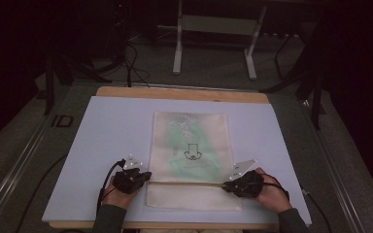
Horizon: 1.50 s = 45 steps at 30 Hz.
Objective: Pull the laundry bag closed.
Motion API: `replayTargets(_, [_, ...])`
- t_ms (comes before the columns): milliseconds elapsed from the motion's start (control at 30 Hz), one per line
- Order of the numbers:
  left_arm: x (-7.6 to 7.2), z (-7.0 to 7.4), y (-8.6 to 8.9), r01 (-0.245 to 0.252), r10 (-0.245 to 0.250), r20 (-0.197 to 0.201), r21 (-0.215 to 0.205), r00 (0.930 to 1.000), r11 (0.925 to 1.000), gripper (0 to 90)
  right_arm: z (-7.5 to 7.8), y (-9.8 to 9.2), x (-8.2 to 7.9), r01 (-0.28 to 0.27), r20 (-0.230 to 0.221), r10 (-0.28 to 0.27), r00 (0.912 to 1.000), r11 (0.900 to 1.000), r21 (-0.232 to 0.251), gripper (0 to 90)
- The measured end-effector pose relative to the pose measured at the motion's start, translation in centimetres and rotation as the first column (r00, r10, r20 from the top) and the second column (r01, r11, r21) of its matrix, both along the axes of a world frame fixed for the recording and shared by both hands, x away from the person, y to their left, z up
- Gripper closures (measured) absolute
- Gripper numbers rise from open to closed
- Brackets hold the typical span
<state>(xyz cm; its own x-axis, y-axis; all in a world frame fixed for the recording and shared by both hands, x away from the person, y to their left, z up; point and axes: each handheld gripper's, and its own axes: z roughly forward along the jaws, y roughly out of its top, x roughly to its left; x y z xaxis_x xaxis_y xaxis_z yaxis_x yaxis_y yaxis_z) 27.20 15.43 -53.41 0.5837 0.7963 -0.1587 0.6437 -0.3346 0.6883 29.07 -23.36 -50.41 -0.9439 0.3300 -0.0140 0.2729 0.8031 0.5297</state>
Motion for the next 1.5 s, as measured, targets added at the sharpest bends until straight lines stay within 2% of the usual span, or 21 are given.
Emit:
replayTargets(400, [0.0,0.0,0.0,0.002,-0.002,0.0,0.004,1.0,1.0,89.5,0.1,-0.4,-0.1,0.003,0.013,-0.003,0.9999,1.0,-0.006,82.4])
replayTargets(767, [0.0,0.0,-0.1,0.001,-0.001,0.001,0.005,1.0,1.0,89.5,0.1,-0.9,-0.2,0.014,0.01,-0.014,0.9999,1.0,0.012,82.4])
replayTargets(833, [0.0,0.0,0.0,0.002,-0.002,0.001,0.006,1.0,1.0,89.5,0.0,-1.2,-0.2,0.021,0.006,-0.021,0.9998,1.0,-0.001,82.5])
replayTargets(1067, [0.0,0.0,-0.1,0.0,0.0,-0.001,0.003,1.0,1.0,89.5,-0.1,-2.6,-0.3,0.046,-0.004,-0.046,0.9989,0.999,0.021,82.4])
replayTargets(1500, [0.0,0.0,-0.1,0.0,0.0,-0.003,0.002,1.0,1.0,89.5,-0.2,-3.7,-0.3,0.076,-0.015,-0.075,0.9971,0.997,0.033,82.3])
